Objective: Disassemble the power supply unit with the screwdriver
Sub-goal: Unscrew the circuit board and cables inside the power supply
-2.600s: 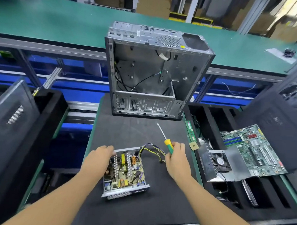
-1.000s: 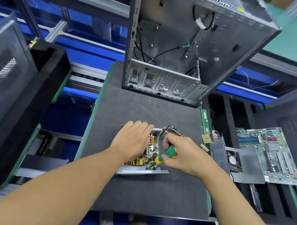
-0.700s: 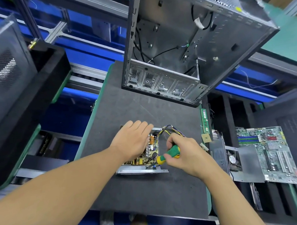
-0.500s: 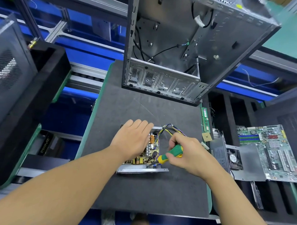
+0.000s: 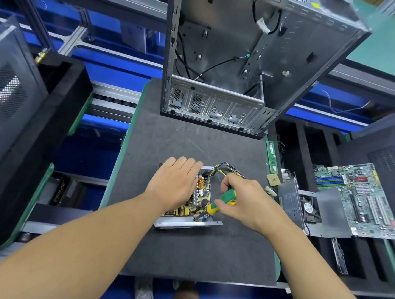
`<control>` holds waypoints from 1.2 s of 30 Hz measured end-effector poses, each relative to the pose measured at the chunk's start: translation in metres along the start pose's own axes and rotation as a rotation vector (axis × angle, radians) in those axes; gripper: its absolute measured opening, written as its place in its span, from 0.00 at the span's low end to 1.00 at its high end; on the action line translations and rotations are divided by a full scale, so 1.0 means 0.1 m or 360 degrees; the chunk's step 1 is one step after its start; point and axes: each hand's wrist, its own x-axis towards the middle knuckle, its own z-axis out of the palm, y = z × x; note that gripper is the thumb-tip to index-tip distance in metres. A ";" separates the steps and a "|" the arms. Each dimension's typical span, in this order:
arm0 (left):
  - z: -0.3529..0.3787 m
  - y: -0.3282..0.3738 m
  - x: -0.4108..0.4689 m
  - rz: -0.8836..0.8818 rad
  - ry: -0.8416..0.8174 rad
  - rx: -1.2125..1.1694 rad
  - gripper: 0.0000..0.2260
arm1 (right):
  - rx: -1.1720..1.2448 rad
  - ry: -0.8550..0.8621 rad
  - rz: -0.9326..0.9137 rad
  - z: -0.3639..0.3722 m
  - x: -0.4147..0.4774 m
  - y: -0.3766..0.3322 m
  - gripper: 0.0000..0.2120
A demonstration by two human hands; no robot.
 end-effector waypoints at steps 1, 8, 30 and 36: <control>0.00 0.00 0.00 0.0003 0.0008 0.0003 0.19 | -0.0019 -0.0044 -0.0051 0.00 -0.02 -0.01 0.13; 0.05 0.00 0.01 0.0016 0.0072 0.0033 0.19 | -0.0095 -0.0364 -0.0300 -0.03 -0.06 -0.11 0.12; -0.06 -0.07 0.23 -0.0132 -0.0220 -0.0177 0.17 | -0.0374 -0.0507 0.0137 -0.08 -0.03 -0.53 0.10; -0.09 -0.24 0.54 -0.0080 -0.0623 -0.0171 0.33 | -0.0512 -0.0846 0.0053 -0.20 -0.02 -0.56 0.07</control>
